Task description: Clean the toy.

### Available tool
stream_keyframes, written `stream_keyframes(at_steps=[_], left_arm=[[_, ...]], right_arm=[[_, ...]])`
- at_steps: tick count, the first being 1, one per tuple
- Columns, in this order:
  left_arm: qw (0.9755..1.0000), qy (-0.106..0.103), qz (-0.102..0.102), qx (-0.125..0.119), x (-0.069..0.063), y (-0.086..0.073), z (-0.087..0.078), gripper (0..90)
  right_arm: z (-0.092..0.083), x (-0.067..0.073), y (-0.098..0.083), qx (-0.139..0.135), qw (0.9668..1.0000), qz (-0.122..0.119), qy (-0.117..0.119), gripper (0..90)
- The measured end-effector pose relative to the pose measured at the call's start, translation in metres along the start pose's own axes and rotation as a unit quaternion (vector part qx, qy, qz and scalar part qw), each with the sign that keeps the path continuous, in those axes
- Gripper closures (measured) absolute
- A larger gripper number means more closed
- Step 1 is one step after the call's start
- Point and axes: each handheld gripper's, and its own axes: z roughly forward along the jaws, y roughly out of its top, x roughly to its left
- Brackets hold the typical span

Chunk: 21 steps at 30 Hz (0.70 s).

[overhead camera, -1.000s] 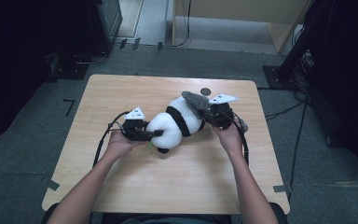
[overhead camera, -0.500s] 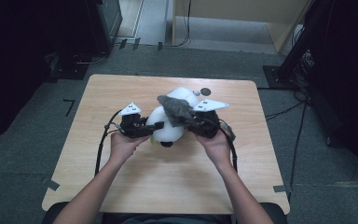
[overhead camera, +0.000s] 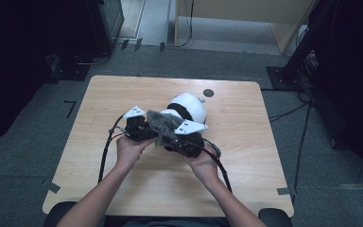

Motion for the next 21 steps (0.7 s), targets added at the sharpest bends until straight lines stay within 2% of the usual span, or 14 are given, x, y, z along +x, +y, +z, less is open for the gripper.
stream_keyframes(at_steps=[2,5,9,10,13,15,17,21], left_arm=[[1.0,0.0,0.003,0.0,-0.001,0.002,0.001,52.1],[1.0,0.0,0.0,-0.001,-0.002,0.003,0.003,52.0],[0.9999,-0.001,-0.015,-0.004,-0.001,0.005,0.005,51.4],[0.9998,-0.004,-0.017,-0.003,-0.001,0.006,0.005,51.3],[0.9998,-0.013,-0.016,-0.003,-0.001,0.007,0.004,51.1],[0.9995,-0.012,-0.028,-0.007,-0.001,0.007,0.003,51.2],[0.9996,-0.01,-0.026,-0.009,-0.003,0.007,0.002,51.3],[0.9995,-0.01,-0.024,-0.017,-0.008,0.008,0.001,51.4]], right_arm=[[0.0,0.0,-0.003,-0.003,0.9999,0.008,0.007,75.4],[0.001,0.004,-0.008,0.0,0.9999,-0.001,0.011,75.6],[0.004,0.01,-0.014,0.017,0.9997,-0.01,0.016,75.8],[0.007,0.011,-0.015,0.028,0.9993,-0.014,0.022,76.0],[0.014,0.017,-0.017,0.04,0.9988,-0.023,0.018,76.0],[0.017,0.019,-0.017,0.035,0.999,-0.025,0.014,76.0],[0.021,0.022,-0.017,0.043,0.9981,-0.043,0.009,76.1],[0.029,0.023,-0.022,0.049,0.9978,-0.043,0.01,76.2]])
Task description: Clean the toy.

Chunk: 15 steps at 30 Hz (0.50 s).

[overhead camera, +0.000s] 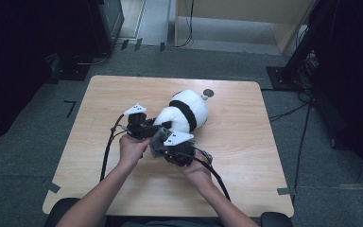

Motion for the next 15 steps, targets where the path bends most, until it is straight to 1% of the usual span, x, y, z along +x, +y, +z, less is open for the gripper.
stream_keyframes(at_steps=[2,4,5,6,8,10,12,14,15], left_arm=[[1.0,0.0,-0.007,-0.004,0.001,0.001,-0.002,51.4],[0.9997,-0.009,-0.022,-0.004,0.004,0.002,-0.003,51.4],[0.9994,-0.012,-0.033,-0.002,0.007,0.001,-0.004,51.5],[0.9992,-0.014,-0.038,-0.002,0.008,0.001,-0.005,51.7],[0.9988,-0.015,-0.046,-0.004,0.009,0.0,-0.005,51.9],[0.9989,-0.015,-0.043,-0.005,0.009,0.0,-0.006,52.0],[0.9987,-0.018,-0.046,-0.009,0.008,0.0,-0.007,52.0],[0.9988,-0.02,-0.043,-0.01,0.008,0.001,-0.009,52.4],[0.9989,-0.02,-0.041,-0.01,0.007,0.001,-0.01,52.7]], right_arm=[[0.003,-0.002,-0.002,-0.008,0.9999,-0.005,-0.01,76.1],[0.003,-0.003,-0.004,-0.013,0.9996,-0.011,-0.021,76.1],[0.004,-0.004,-0.005,-0.014,0.9994,-0.018,-0.026,76.1],[0.006,-0.005,-0.008,-0.015,0.999,-0.026,-0.032,76.2],[0.01,-0.006,-0.01,-0.007,0.9987,-0.032,-0.039,76.3],[0.014,-0.007,-0.012,0.001,0.9988,-0.029,-0.04,76.4],[0.016,-0.008,-0.013,0.004,0.9989,-0.028,-0.037,76.4],[0.019,-0.01,-0.014,0.01,0.9986,-0.03,-0.042,76.4],[0.021,-0.013,-0.016,0.021,0.9985,-0.026,-0.043,76.4]])
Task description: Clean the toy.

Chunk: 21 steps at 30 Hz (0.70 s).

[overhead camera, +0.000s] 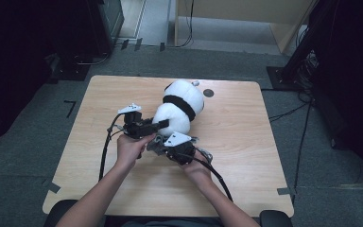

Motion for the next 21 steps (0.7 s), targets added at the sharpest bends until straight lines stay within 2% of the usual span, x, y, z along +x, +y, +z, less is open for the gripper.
stream_keyframes(at_steps=[2,4,6,8,9,12,16,21], left_arm=[[1.0,-0.002,0.007,0.001,-0.001,0.0,-0.001,53.1],[1.0,-0.009,0.002,0.003,0.001,0.001,-0.003,53.4],[0.9999,-0.012,0.004,0.008,0.003,0.0,-0.004,53.5],[0.9997,-0.004,0.024,0.004,0.002,-0.001,-0.004,53.4],[0.9994,0.002,0.033,0.003,0.002,-0.001,-0.004,53.3],[0.9995,0.001,0.033,0.003,0.004,-0.001,-0.004,53.4],[0.9997,0.001,0.022,-0.005,0.009,-0.001,-0.007,53.2],[0.9994,0.01,0.032,-0.009,0.011,-0.001,-0.01,53.2]], right_arm=[[0.003,-0.005,-0.003,0.014,0.9998,0.011,0.001,76.5],[0.004,-0.012,-0.007,0.028,0.9992,0.027,-0.001,76.4],[0.002,-0.024,-0.01,0.036,0.9984,0.045,-0.003,76.4],[-0.002,-0.034,-0.011,0.042,0.9971,0.064,0.0,76.4],[-0.004,-0.04,-0.013,0.046,0.9962,0.074,-0.007,76.4],[-0.011,-0.052,-0.015,0.053,0.995,0.083,-0.018,76.4],[-0.021,-0.064,-0.016,0.047,0.9934,0.1,-0.032,76.4],[-0.036,-0.081,-0.016,0.025,0.9901,0.131,-0.044,76.5]])
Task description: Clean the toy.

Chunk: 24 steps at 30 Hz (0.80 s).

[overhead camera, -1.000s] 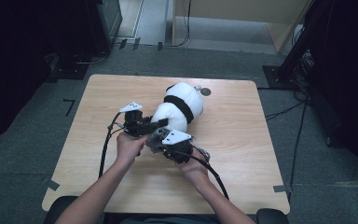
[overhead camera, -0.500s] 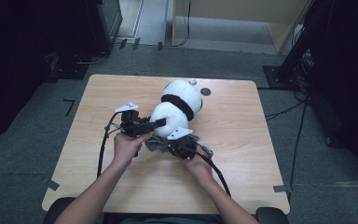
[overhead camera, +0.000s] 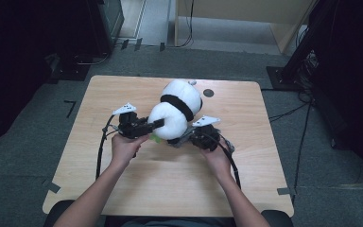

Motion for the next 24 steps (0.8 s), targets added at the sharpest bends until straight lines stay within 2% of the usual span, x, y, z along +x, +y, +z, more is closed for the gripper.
stream_keyframes(at_steps=[2,5,8,12,15,19,24], left_arm=[[1.0,0.007,0.004,0.001,-0.001,-0.001,0.0,53.3],[0.9997,0.015,0.015,0.015,-0.002,-0.003,0.004,53.4],[0.9996,0.01,0.008,0.023,-0.002,-0.005,0.008,53.4],[0.9996,0.005,0.008,0.025,-0.004,-0.007,0.01,53.6],[0.9997,0.0,0.01,0.023,-0.009,-0.007,0.011,53.7],[0.9996,-0.006,0.014,0.022,-0.015,-0.008,0.013,53.7],[0.9997,0.002,0.017,0.017,-0.016,-0.008,0.013,53.8]], right_arm=[[-0.008,-0.009,0.001,-0.018,0.9996,0.021,-0.002,76.5],[-0.023,-0.022,0.003,-0.053,0.9972,0.052,-0.001,76.5],[-0.039,-0.032,0.006,-0.09,0.993,0.077,0.0,76.4],[-0.057,-0.033,0.012,-0.131,0.9875,0.087,0.011,76.3],[-0.063,-0.025,0.017,-0.15,0.9845,0.085,0.033,76.3],[-0.056,-0.006,0.022,-0.133,0.987,0.065,0.062,76.3],[-0.048,0.018,0.027,-0.118,0.9889,0.038,0.083,76.3]])
